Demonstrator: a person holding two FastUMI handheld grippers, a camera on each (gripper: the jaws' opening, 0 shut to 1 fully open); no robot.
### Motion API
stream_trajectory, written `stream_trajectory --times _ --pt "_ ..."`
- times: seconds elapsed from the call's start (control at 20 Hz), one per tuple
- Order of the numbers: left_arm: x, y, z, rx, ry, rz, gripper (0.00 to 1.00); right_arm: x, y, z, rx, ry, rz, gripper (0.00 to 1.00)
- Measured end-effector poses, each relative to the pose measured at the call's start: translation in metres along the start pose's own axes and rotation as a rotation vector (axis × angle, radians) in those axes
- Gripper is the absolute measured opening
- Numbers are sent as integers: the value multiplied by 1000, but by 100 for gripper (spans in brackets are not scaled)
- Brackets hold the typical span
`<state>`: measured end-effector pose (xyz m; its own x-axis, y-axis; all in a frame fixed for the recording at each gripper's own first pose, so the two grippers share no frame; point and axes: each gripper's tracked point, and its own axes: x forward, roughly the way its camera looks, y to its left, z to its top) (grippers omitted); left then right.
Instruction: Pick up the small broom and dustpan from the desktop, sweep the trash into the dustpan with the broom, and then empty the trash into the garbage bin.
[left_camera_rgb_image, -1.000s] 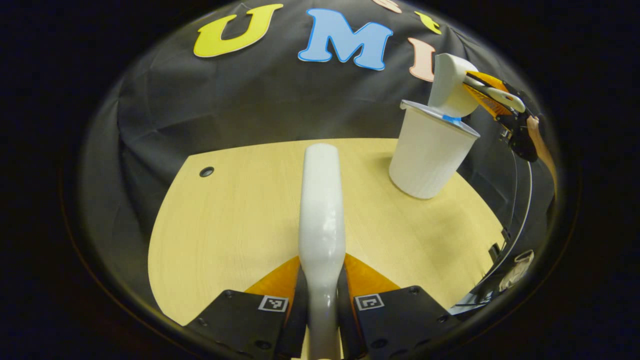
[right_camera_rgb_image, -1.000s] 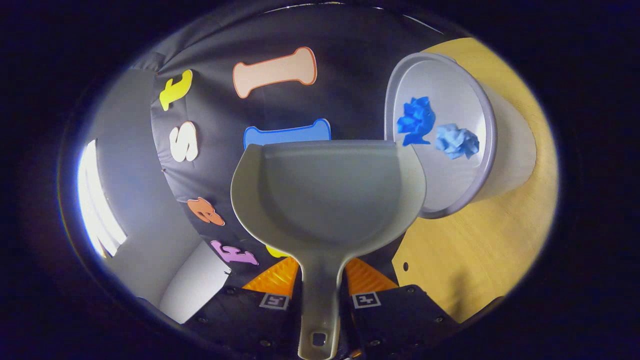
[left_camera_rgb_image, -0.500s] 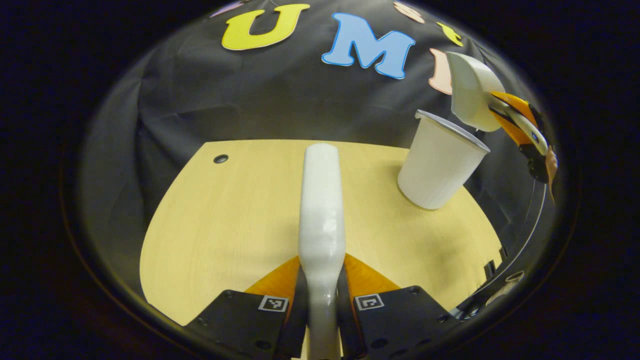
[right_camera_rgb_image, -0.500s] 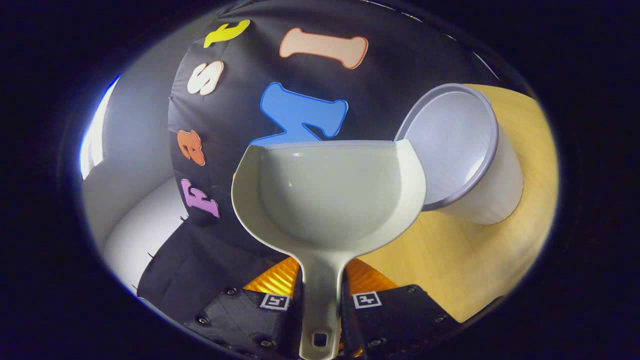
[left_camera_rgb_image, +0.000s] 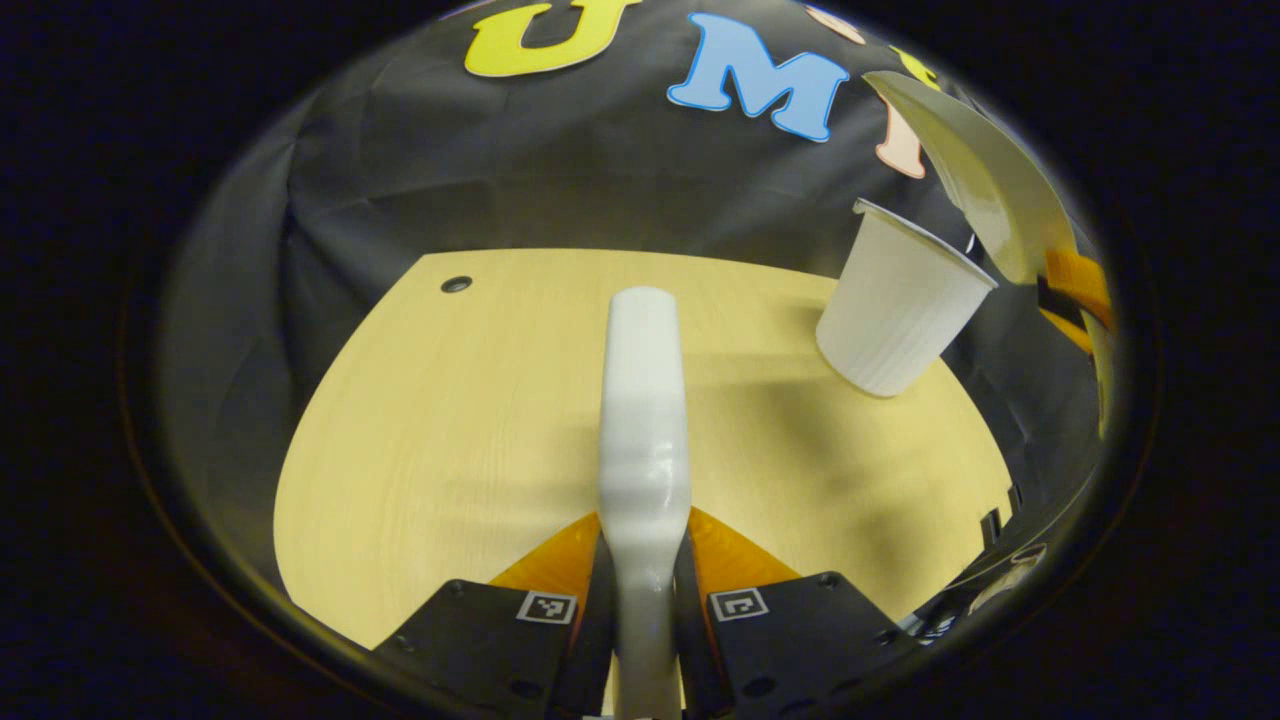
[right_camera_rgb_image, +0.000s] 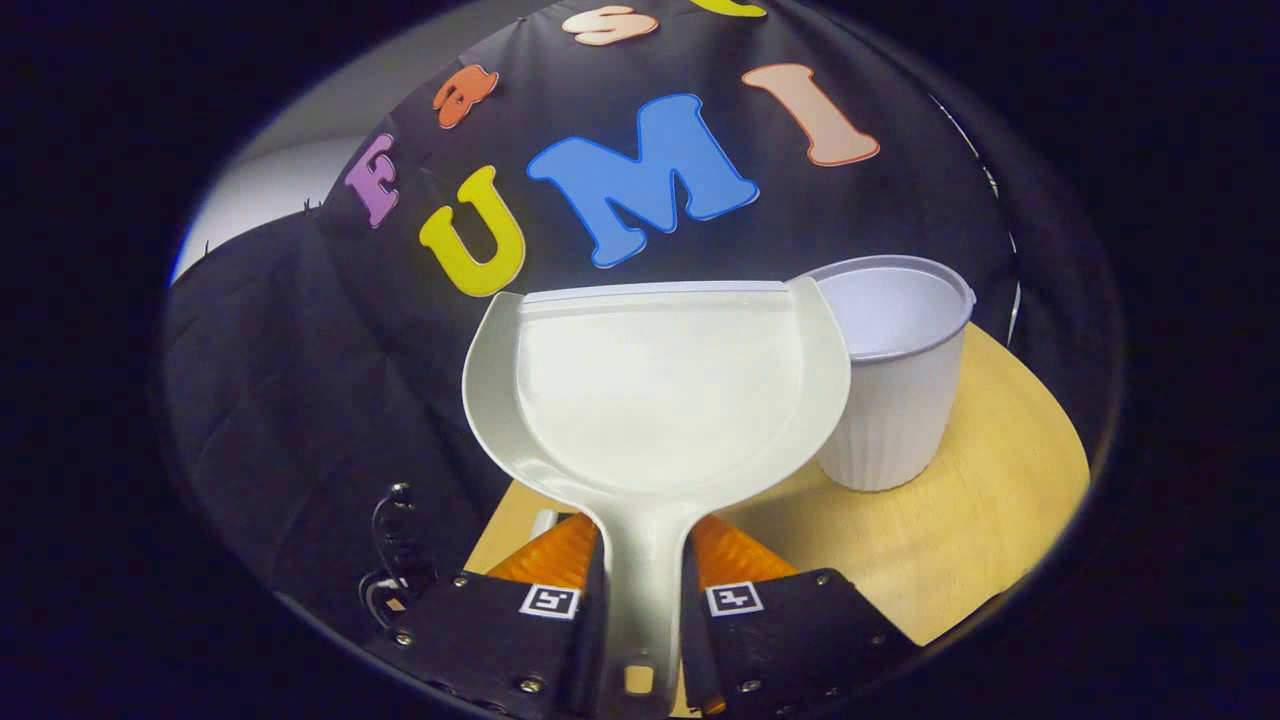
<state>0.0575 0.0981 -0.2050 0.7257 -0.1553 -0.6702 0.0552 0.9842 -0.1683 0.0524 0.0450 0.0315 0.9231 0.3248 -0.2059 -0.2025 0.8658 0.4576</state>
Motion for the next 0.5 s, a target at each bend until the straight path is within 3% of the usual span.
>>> stream_trajectory --times 0.2,0.5 --pt "17 9 -20 11 40 11 35 14 -20 -52 -70 100 -124 31" --pt "34 5 -47 -11 121 -2 36 37 -50 -139 -76 274 -260 32"
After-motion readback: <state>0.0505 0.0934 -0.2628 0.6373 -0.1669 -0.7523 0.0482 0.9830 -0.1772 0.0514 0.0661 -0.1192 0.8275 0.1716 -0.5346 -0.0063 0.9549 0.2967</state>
